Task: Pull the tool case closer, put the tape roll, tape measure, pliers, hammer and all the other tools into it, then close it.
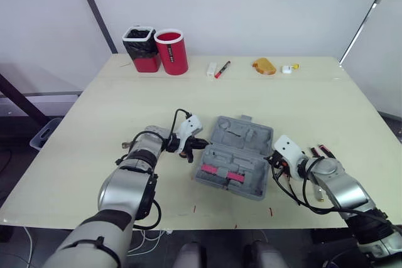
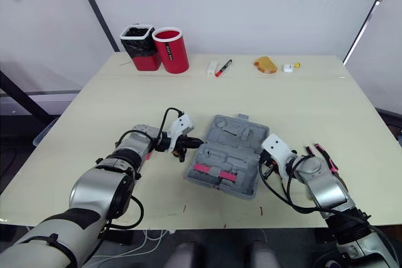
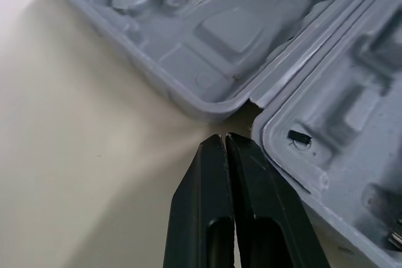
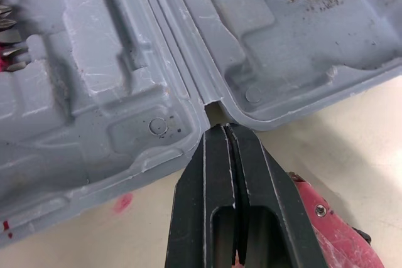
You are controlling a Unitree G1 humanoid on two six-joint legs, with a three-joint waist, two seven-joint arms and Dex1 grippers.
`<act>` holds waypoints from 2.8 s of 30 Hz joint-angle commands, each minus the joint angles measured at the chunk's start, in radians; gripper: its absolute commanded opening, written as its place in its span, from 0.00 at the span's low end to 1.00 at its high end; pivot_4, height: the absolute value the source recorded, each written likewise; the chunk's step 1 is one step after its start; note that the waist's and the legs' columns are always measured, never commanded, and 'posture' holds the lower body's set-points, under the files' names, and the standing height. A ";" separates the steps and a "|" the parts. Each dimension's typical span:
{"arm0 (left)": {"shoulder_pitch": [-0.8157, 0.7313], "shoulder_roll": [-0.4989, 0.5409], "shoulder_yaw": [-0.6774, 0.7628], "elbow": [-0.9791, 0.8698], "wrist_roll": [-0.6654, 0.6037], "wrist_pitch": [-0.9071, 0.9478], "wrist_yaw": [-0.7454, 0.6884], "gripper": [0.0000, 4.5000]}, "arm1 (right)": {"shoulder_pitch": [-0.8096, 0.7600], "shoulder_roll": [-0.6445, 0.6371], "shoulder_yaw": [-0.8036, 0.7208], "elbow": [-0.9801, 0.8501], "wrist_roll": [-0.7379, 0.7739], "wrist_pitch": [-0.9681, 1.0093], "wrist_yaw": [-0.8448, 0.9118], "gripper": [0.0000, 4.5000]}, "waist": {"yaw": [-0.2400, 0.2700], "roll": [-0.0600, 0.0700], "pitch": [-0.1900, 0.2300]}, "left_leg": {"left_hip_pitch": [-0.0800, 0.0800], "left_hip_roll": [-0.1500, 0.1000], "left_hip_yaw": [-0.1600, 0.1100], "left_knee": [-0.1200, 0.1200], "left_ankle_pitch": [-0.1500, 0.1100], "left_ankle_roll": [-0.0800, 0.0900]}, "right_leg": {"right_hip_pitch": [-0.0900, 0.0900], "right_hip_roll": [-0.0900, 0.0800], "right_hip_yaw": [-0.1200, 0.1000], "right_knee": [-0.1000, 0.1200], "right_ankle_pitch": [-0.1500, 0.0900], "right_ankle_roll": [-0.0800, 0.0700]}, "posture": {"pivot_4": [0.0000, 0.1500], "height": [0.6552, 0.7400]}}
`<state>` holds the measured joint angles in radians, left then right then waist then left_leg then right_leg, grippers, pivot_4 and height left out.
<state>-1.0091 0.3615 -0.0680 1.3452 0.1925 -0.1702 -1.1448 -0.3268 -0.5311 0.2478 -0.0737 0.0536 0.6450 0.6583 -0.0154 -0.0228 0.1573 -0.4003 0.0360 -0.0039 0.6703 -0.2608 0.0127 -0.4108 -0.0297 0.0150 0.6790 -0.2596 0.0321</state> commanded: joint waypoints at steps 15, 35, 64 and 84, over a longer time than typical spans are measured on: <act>0.055 0.028 -0.002 -0.048 -0.023 -0.010 -0.206 0.03 | 0.058 0.025 -0.098 -0.025 0.117 -0.042 0.080 0.00 | -0.002 0.000 0.000 | 0.000 0.000 0.000 0.000 0.000 0.000 | 0.000 0.000 0.000 0.000 0.000 0.000 | 1.00 1.00; 0.239 0.075 -0.008 -0.243 -0.127 0.026 -0.349 0.03 | 0.181 -0.011 -0.144 -0.053 0.203 -0.092 0.149 0.00 | 0.000 0.000 0.000 | 0.001 0.000 0.000 0.000 0.000 0.000 | 0.000 0.000 0.000 0.000 0.000 0.000 | 1.00 1.00; 0.525 0.153 -0.059 -0.778 -0.257 0.314 -0.273 0.03 | 0.280 -0.013 -0.138 -0.137 0.264 -0.078 0.170 0.00 | 0.001 0.000 0.000 | 0.002 0.001 0.000 0.000 0.000 0.000 | 0.001 0.000 0.001 0.001 0.000 0.000 | 1.00 1.00; 0.568 0.155 -0.098 -0.842 -0.293 0.329 -0.271 0.03 | 0.279 -0.019 -0.143 -0.117 0.255 -0.089 0.162 0.00 | 0.002 0.000 0.000 | 0.002 0.001 0.000 0.000 0.000 0.000 | 0.001 0.000 0.001 0.001 0.000 0.000 | 1.00 1.00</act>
<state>-0.4519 0.5155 -0.1480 0.5400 -0.0830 0.1521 -1.4094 -0.0469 -0.5469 0.1184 -0.1740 0.2985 0.5757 0.8164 -0.0130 -0.0226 0.1572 -0.3985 0.0368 -0.0037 0.6704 -0.2609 0.0128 -0.4102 -0.0294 0.0158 0.6796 -0.2595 0.0319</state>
